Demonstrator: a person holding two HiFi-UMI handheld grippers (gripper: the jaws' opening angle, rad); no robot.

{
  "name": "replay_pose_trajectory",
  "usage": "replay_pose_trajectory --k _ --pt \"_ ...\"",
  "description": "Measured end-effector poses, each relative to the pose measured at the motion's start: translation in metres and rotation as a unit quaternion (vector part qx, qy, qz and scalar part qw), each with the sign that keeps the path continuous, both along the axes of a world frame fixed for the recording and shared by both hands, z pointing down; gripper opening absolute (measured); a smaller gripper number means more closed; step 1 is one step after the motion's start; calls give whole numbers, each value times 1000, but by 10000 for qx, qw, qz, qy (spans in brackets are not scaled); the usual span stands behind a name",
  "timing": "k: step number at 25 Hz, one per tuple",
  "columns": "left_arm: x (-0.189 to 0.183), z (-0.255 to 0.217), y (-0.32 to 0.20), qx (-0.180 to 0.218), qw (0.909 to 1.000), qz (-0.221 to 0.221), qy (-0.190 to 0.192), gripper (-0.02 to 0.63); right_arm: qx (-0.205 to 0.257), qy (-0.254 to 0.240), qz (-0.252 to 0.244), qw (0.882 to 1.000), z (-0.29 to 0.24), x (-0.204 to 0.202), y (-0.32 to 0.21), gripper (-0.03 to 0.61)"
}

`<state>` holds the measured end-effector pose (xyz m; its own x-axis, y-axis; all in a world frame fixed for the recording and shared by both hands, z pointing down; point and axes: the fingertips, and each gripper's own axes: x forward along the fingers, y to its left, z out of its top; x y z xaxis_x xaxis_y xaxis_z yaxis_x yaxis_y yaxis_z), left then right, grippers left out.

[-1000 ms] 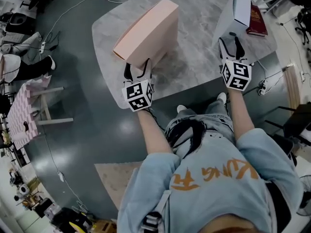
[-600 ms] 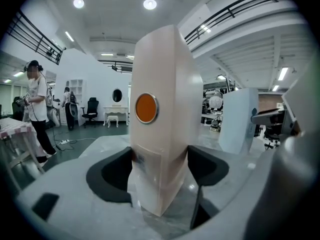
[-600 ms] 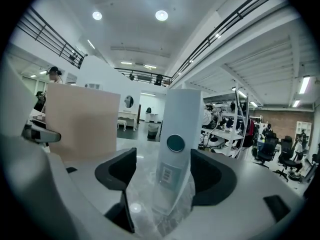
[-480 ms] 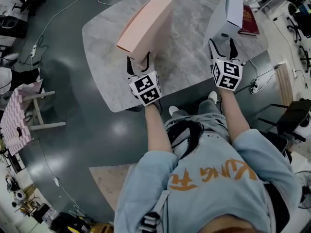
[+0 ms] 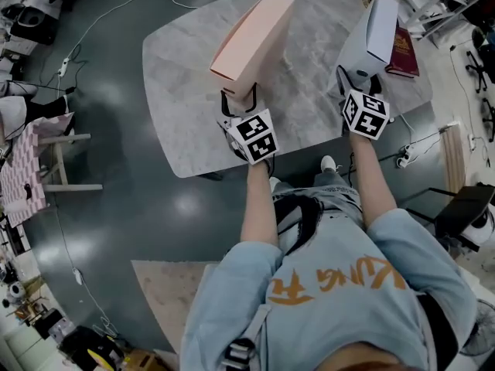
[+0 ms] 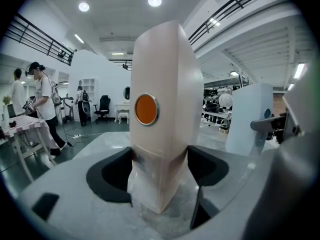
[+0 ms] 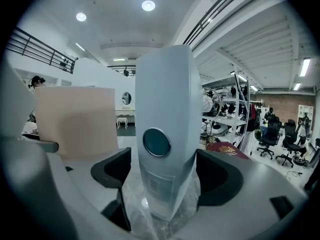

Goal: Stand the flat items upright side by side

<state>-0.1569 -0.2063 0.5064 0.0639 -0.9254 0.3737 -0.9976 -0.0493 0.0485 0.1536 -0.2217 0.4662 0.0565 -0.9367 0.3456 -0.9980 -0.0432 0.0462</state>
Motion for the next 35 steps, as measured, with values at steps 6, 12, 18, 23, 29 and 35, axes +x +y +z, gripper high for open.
replay_pose_trajectory --k 6,12,18,23,29,35 --pt "7 -6 -6 -75 9994 -334 16 360 -26 4 -330 9995 -5 -5 -17 362" --pt "25 -5 -6 -234 9972 -696 138 356 -124 488 -1123 9924 -7 -18 -30 345" --pt "45 -4 -6 -421 9955 -823 213 345 26 464 -1696 9844 -18 -24 -36 331" --pt "64 -4 -5 -558 9940 -896 284 339 175 54 -2099 9775 -24 -24 -39 330" --pt "90 -2 -3 -659 9923 -958 426 331 214 -172 -2756 9609 -25 -33 -34 330" --pt "115 -3 -2 -665 9915 -986 524 322 193 -375 -3324 9422 -25 -40 -29 331"
